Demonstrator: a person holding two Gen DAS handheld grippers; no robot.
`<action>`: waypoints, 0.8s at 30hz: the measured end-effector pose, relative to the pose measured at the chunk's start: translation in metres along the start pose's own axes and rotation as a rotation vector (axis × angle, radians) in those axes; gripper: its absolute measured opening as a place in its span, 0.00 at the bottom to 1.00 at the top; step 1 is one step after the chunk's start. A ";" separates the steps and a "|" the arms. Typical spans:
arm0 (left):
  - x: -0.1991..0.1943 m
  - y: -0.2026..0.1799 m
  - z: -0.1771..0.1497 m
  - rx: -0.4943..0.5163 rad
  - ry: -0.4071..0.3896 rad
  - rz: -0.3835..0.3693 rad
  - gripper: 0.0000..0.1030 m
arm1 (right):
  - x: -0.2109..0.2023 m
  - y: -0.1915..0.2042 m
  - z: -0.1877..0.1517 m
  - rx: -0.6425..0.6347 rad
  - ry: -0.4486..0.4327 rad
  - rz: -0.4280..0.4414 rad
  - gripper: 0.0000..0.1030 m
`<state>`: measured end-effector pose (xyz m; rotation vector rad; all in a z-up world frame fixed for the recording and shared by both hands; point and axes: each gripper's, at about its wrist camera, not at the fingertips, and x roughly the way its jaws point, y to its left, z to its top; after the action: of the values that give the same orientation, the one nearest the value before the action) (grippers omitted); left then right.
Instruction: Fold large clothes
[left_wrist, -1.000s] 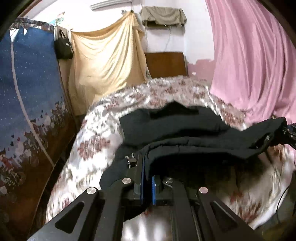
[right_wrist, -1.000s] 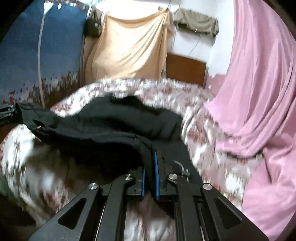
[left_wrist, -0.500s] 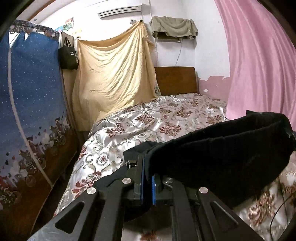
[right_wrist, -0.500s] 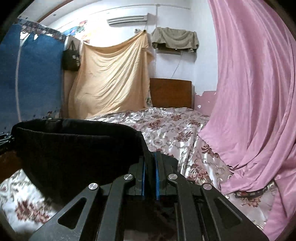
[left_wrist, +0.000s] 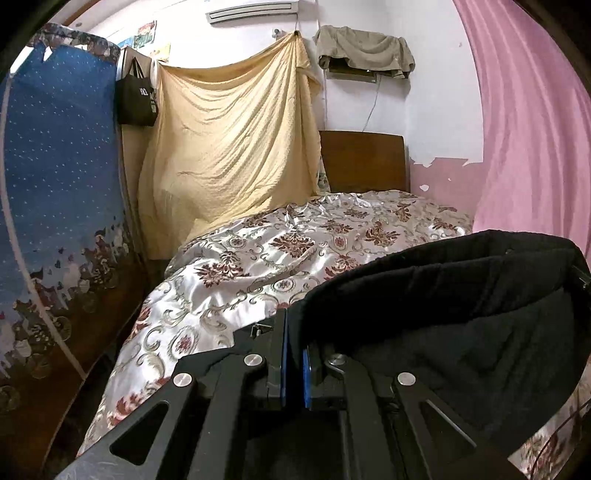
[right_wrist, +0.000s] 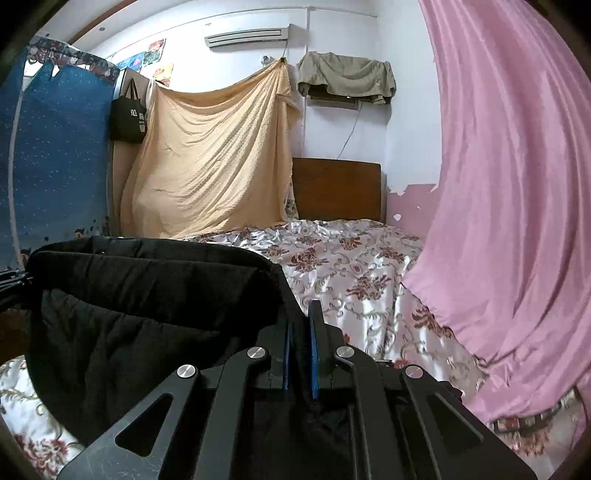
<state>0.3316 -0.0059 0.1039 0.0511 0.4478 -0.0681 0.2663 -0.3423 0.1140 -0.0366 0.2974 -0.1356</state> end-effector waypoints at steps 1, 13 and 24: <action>0.005 0.001 0.003 0.003 -0.002 -0.001 0.06 | 0.008 0.000 0.002 -0.001 -0.003 0.002 0.06; 0.092 -0.009 0.035 0.037 0.027 -0.002 0.06 | 0.127 0.005 0.029 -0.023 0.053 -0.002 0.06; 0.152 -0.012 0.018 0.003 0.139 -0.002 0.06 | 0.202 0.006 0.009 -0.044 0.158 -0.010 0.06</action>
<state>0.4749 -0.0273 0.0542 0.0585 0.5865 -0.0677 0.4615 -0.3638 0.0637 -0.0709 0.4578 -0.1423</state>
